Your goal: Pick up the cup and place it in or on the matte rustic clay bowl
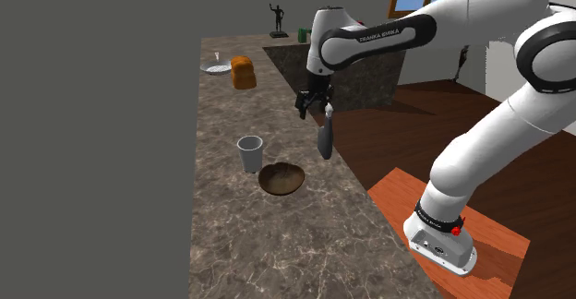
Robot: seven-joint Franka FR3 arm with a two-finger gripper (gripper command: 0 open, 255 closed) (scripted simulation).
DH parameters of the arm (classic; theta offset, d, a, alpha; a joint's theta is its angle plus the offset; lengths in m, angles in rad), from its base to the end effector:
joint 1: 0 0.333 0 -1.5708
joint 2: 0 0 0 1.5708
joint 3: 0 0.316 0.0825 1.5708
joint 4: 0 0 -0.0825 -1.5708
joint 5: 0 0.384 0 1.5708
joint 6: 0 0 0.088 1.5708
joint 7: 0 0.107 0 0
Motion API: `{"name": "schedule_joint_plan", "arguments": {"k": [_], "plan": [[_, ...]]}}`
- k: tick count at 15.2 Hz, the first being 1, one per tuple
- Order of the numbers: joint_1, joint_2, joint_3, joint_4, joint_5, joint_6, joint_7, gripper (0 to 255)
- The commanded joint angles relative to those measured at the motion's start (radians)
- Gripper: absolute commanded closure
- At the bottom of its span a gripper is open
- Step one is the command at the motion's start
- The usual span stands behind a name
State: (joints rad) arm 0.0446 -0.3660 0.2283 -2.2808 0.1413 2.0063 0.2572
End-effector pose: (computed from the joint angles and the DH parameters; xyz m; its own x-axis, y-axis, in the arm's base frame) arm 0.4317 0.1370 0.5026 0.9964 -0.0521 0.0675 -0.0473 -0.9964 -0.0710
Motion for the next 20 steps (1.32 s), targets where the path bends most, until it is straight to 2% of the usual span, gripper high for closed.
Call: {"name": "schedule_joint_plan", "arguments": {"k": [1,9,15,20], "plan": [[0.004,0.08,0.024,0.037,-0.007,0.045,0.024,0],[0.028,0.383,0.093,0.235,-0.085,0.151,0.128,0],[0.077,0.619,0.11,0.439,-0.174,0.178,0.209,0],[0.087,0.658,0.105,0.433,-0.19,0.222,0.22,0]]}}
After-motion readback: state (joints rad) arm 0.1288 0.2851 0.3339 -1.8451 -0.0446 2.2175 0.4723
